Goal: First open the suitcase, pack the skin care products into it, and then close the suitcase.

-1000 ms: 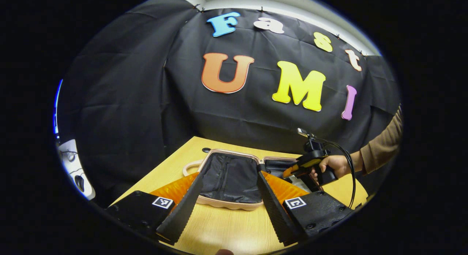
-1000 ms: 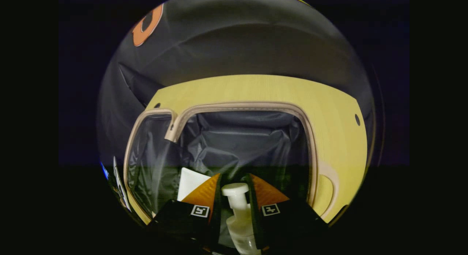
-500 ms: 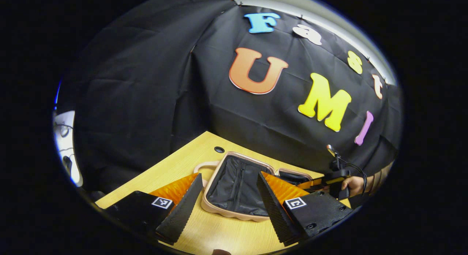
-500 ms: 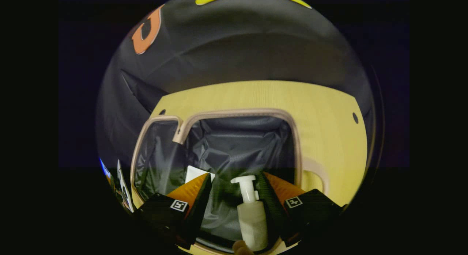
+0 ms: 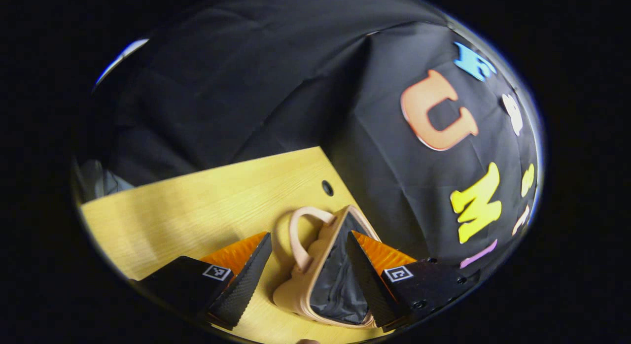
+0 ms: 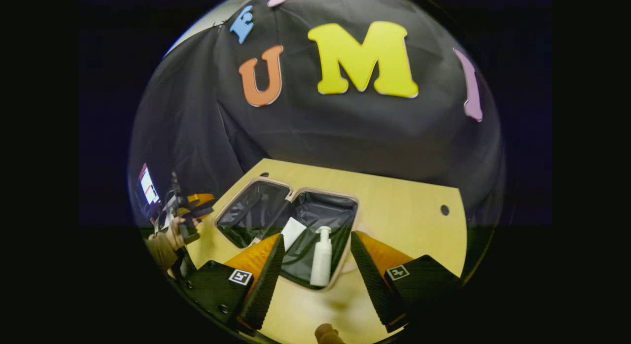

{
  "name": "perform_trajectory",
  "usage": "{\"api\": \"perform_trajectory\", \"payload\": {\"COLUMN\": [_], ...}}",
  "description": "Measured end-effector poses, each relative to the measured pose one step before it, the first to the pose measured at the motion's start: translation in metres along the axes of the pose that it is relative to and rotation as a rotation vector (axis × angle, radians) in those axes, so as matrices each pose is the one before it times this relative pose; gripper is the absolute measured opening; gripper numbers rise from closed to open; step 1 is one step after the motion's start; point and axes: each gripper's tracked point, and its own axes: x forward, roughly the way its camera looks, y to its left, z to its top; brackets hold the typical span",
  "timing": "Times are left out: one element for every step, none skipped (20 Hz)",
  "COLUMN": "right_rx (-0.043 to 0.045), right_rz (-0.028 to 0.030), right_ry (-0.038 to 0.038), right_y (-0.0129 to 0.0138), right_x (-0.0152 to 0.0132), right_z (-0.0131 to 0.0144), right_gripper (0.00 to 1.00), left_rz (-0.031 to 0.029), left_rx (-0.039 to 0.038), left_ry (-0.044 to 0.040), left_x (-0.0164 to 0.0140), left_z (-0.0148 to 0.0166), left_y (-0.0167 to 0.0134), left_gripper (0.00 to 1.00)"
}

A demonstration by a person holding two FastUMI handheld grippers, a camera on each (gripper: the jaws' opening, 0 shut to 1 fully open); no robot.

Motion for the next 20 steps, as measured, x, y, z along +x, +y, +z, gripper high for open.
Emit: {"api": "perform_trajectory", "payload": {"right_rx": [0.00255,0.00519,0.00437,0.012,0.01806,0.02027,0.01436,0.01608,0.00944,0.00816,0.0183,0.02129,0.02133,0.01829,0.01208,0.00974,0.00633,0.00383,0.0006,0.0087], "right_rz": [-0.02498,-0.0232,-0.03232,-0.03275,-0.02989,-0.02183,-0.02124,-0.02251,-0.02317,-0.02557,-0.01573,-0.01685,-0.00807,-0.00668,-0.01114,-0.01525,-0.00484,-0.00373,0.00083,0.00735], "right_ry": [-0.02466,-0.02029,-0.01216,-0.01216,-0.00859,-0.01332,-0.01748,-0.01886,-0.01603,-0.01793,-0.01642,-0.00619,-0.00335,-0.00409,-0.00789,-0.01218,-0.01187,-0.00895,-0.0033,-0.00363], "right_y": [-0.00502,-0.00502,-0.00676,-0.00744,-0.00558,-0.00368,-0.0046,-0.00555,-0.00553,-0.00726,-0.00441,-0.00534,-0.00456,-0.00567,-0.00747,-0.00923,-0.0063,-0.00572,-0.00593,-0.00569], "right_x": [-0.02765,-0.02569,-0.02241,-0.02082,-0.01706,-0.0162,-0.01235,-0.00917,-0.00871,-0.00858,-0.00627,-0.00594,-0.00226,-0.00217,-0.00145,-0.00093,-0.00122,-0.00161,0.00002,0.0], "right_z": [0.00097,-0.0011,-0.00157,-0.00136,-0.0006,-0.00051,0.00083,0.00213,0.00222,0.0022,0.00169,-0.00096,-0.00154,-0.00102,0.00055,0.00132,0.00198,-0.00024,0.00023,0.00011], "right_gripper": [0.8,0.8,0.75,0.8,0.8,0.8,0.75,0.8,0.8,0.8,0.8,0.75,0.8,0.8,0.8,0.8,0.8,0.8,0.8,0.75], "left_rz": [-0.01088,-0.01067,-0.00045,0.01672,-0.00907,-0.01299,0.00119,-0.00122,-0.01523,0.01914,0.00232,-0.00204,0.01689,0.01786,0.03127,0.01897,0.0045,0.00045,-0.00302,-0.00581], "left_rx": [-0.04989,-0.03748,-0.03464,-0.03045,-0.03263,-0.03033,-0.02468,-0.01523,-0.01482,-0.00135,-0.01052,0.00842,0.02256,0.0316,0.06687,0.07533,0.07947,0.07332,0.05745,0.04113], "left_ry": [0.01816,0.02077,0.02714,0.0209,0.01025,0.00596,-0.00467,-0.00189,0.00178,-0.00448,-0.00269,-0.00767,-0.0079,0.00041,-0.00153,-0.00833,-0.02166,-0.02114,-0.0183,-0.00934], "left_x": [0.00934,0.00603,0.01079,0.00681,0.01033,0.00232,0.00623,0.00316,0.00073,0.00302,-0.00048,-0.00271,-0.00187,-0.00141,-0.00379,-0.00667,-0.00551,-0.00487,-0.00619,-0.00377], "left_z": [-0.0004,-0.00362,-0.0074,-0.00636,-0.00068,0.00152,-0.00097,0.00004,-0.00207,0.00012,-0.00143,0.00124,0.00053,-0.00102,-0.00078,0.00282,0.00625,0.00698,0.00795,0.00782], "left_y": [0.00512,0.00289,0.00331,0.00591,0.00264,-0.00307,-0.00041,0.0,-0.00312,0.00389,-0.00138,-0.00268,0.00141,-0.00271,-0.00253,-0.00642,-0.01145,-0.0115,-0.01718,-0.01857], "left_gripper": [0.96,0.96,0.91,0.88,0.9,0.84,0.7,0.36,0.27,0.07,0.12,0.1,0.08,0.07,0.11,0.12,0.11,0.03,0.03,0.03]}}
